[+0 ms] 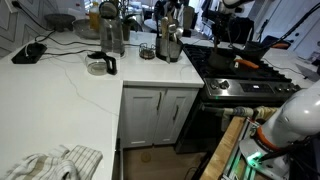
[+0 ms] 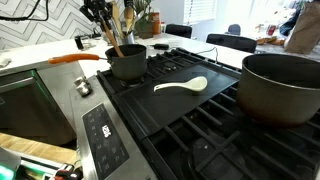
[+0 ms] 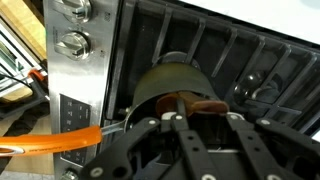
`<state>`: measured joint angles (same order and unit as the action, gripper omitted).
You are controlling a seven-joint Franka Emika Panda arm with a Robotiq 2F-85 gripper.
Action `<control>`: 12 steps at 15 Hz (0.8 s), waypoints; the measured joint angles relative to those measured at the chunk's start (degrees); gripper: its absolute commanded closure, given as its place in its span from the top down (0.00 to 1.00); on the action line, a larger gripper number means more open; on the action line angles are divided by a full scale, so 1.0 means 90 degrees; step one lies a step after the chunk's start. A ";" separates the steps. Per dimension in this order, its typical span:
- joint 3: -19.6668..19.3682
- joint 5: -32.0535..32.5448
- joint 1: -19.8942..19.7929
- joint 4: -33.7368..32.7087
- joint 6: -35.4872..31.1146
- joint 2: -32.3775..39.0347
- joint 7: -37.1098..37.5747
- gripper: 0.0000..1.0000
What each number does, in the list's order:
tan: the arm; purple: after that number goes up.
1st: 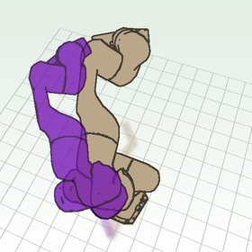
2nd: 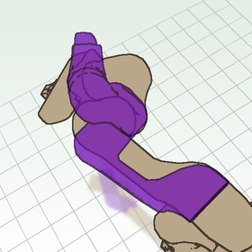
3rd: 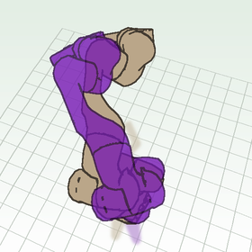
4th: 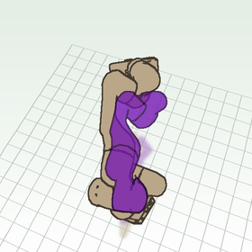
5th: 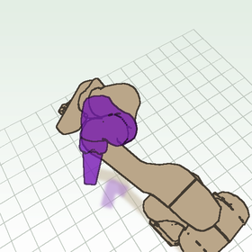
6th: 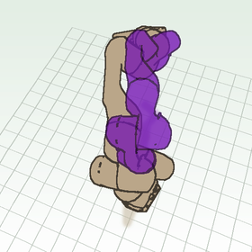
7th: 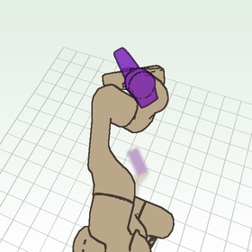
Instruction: Put the wooden ladle in the pot on the left
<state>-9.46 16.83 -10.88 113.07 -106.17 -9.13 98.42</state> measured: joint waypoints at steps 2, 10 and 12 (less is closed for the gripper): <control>-0.0032 -0.0094 -0.0056 0.0116 -0.0116 -0.0020 -0.0140 0.07; 0.0001 -0.0178 -0.0093 0.0402 -0.0240 -0.0329 -0.0329 0.97; 0.0066 -0.0178 -0.0088 0.0485 -0.0240 -0.0477 -0.0348 1.00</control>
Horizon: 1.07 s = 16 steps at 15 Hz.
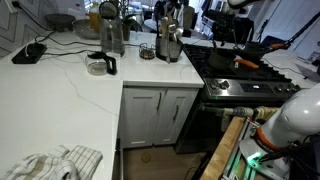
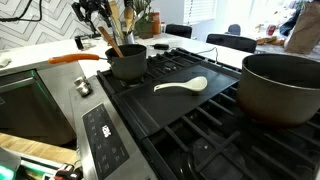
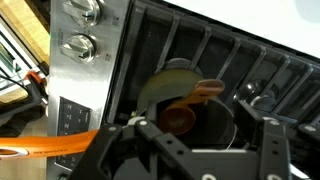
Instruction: Put the wooden ladle in the pot on the left
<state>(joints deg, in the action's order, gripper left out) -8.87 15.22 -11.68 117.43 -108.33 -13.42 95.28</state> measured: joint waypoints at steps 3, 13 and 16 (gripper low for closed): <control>0.0156 0.0000 0.0036 0.0136 0.0000 -0.0272 -0.0253 1.00; 0.0937 0.0000 0.0471 0.1093 0.0025 -0.1375 -0.2451 1.00; 0.1003 0.0035 0.0519 0.1366 0.0017 -0.1504 -0.3365 1.00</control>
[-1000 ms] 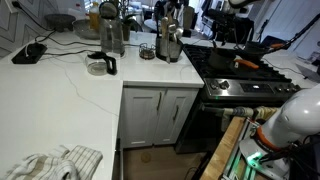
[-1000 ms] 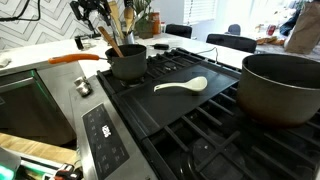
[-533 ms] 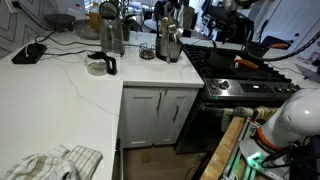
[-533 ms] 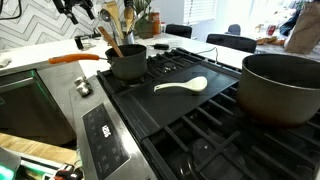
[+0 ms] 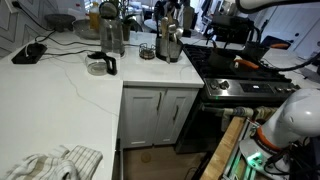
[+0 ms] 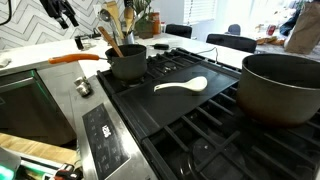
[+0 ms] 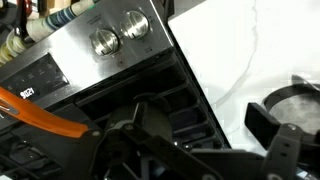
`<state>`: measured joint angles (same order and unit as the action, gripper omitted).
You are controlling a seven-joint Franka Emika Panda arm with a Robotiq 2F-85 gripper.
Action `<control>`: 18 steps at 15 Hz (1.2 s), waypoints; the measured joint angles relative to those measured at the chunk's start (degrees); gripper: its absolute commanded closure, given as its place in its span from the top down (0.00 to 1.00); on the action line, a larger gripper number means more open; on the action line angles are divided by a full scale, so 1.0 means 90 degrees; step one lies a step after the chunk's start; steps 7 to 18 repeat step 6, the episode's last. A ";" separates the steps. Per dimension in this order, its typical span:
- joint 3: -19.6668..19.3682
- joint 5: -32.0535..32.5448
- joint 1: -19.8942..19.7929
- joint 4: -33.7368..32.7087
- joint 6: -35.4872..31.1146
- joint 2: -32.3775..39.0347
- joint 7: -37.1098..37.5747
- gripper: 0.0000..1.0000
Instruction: Put the wooden ladle in the pot on the left
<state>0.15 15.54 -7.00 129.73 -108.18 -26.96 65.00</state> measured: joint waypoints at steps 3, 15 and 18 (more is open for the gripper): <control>0.0010 0.0036 0.0007 0.0257 -0.0091 0.0030 -0.0584 1.00; 0.0011 0.0045 0.0007 0.0299 -0.0101 0.0030 -0.0665 1.00; 0.0011 0.0045 0.0007 0.0299 -0.0101 0.0030 -0.0665 1.00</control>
